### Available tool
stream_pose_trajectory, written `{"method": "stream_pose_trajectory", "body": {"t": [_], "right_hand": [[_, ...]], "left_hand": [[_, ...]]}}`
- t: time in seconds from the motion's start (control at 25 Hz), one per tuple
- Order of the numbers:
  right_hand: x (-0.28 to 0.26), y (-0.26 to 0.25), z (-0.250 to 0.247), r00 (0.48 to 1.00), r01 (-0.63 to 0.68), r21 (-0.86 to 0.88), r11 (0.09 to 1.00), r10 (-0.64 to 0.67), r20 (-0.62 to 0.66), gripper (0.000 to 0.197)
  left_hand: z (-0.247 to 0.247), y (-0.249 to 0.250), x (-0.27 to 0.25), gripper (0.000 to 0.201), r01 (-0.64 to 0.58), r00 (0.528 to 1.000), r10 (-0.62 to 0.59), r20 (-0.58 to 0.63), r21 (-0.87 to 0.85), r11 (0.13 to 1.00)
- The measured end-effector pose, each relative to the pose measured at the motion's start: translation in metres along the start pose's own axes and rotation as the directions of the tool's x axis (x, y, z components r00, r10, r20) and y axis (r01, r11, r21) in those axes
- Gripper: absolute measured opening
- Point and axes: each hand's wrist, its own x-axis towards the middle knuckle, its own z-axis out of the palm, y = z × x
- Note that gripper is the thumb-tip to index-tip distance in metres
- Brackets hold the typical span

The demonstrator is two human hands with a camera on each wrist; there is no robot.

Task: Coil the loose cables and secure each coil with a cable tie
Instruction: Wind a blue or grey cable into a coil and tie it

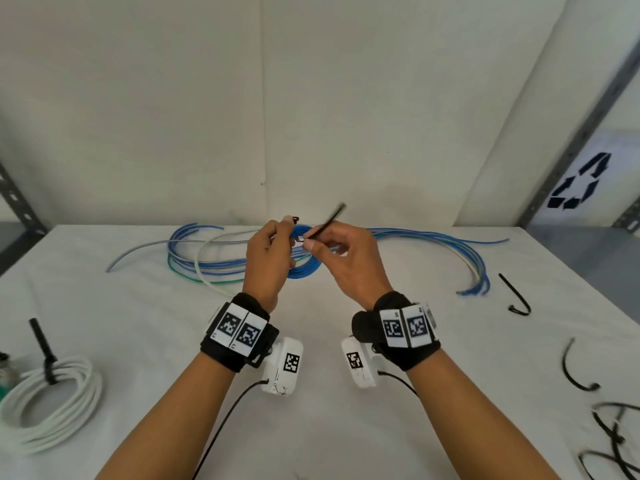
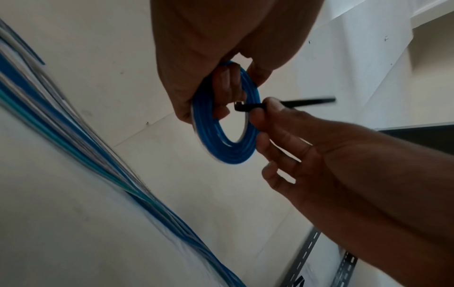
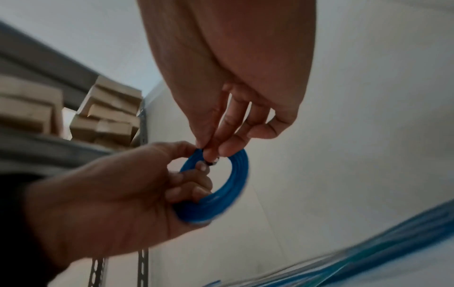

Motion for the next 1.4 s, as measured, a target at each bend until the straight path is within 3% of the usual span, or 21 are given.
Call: {"method": "stream_pose_trajectory", "body": {"t": [0.2, 0.32, 0.48, 0.6, 0.72, 1.2, 1.4], "right_hand": [[-0.008, 0.009, 0.011, 0.977, 0.194, -0.192, 0.962, -0.206, -0.046, 0.006], [-0.009, 0.006, 0.012, 0.978, 0.191, -0.15, 0.97, -0.201, -0.052, 0.007], [-0.015, -0.016, 0.006, 0.999, 0.051, 0.267, 0.962, -0.045, -0.03, 0.022], [-0.018, -0.025, 0.002, 0.978, -0.194, 0.484, 0.854, 0.129, 0.163, 0.037], [-0.017, -0.022, -0.003, 0.94, -0.323, 0.494, 0.807, 0.213, 0.268, 0.037], [-0.016, -0.023, -0.015, 0.93, -0.344, 0.484, 0.804, 0.219, 0.297, 0.039], [-0.014, -0.024, -0.02, 0.903, -0.418, 0.536, 0.733, 0.272, 0.332, 0.04]], "left_hand": [[-0.003, 0.003, 0.001, 0.022, -0.015, 1.0, 0.015, 0.012, -0.015, 1.0], [-0.005, 0.004, -0.001, 0.025, -0.112, 0.991, 0.111, 0.067, 0.015, 0.994], [-0.01, 0.008, 0.003, 0.023, -0.202, 0.978, 0.197, 0.07, 0.06, 0.978], [-0.009, 0.011, 0.001, 0.023, -0.268, 0.96, 0.259, 0.111, 0.073, 0.961], [-0.008, 0.012, -0.001, 0.022, -0.309, 0.944, 0.293, 0.148, 0.099, 0.946], [-0.009, 0.019, -0.006, 0.02, -0.43, 0.894, 0.386, 0.226, 0.2, 0.88], [-0.01, 0.02, -0.009, 0.019, -0.46, 0.88, 0.408, 0.242, 0.228, 0.858]]}}
